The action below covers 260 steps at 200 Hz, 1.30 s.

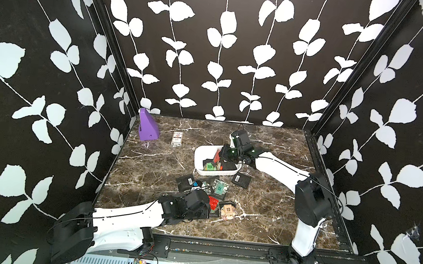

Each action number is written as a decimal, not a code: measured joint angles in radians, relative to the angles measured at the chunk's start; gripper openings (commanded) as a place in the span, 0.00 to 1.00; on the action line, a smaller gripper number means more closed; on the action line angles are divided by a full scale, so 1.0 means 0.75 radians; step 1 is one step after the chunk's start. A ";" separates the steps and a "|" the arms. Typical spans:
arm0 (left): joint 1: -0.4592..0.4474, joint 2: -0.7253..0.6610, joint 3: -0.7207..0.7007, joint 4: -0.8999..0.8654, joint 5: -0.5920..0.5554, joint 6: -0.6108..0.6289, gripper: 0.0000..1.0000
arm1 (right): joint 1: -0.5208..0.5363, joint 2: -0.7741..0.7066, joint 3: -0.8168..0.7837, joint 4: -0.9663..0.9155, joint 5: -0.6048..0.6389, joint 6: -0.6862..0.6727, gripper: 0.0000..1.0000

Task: Put the tea bags into the storage box
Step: Place the tea bag in the storage box, then pick up the tea bag from the center of the board.

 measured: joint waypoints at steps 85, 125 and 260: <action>0.000 0.043 0.006 0.011 0.031 0.013 0.01 | -0.026 -0.120 -0.006 -0.231 0.153 -0.191 0.42; 0.000 0.135 0.049 0.046 0.065 0.036 0.00 | -0.028 -0.522 -0.127 -0.346 0.278 -0.278 0.43; -0.008 0.480 0.260 0.110 0.202 0.108 0.00 | 0.371 -1.235 -1.157 -0.402 0.317 0.220 0.45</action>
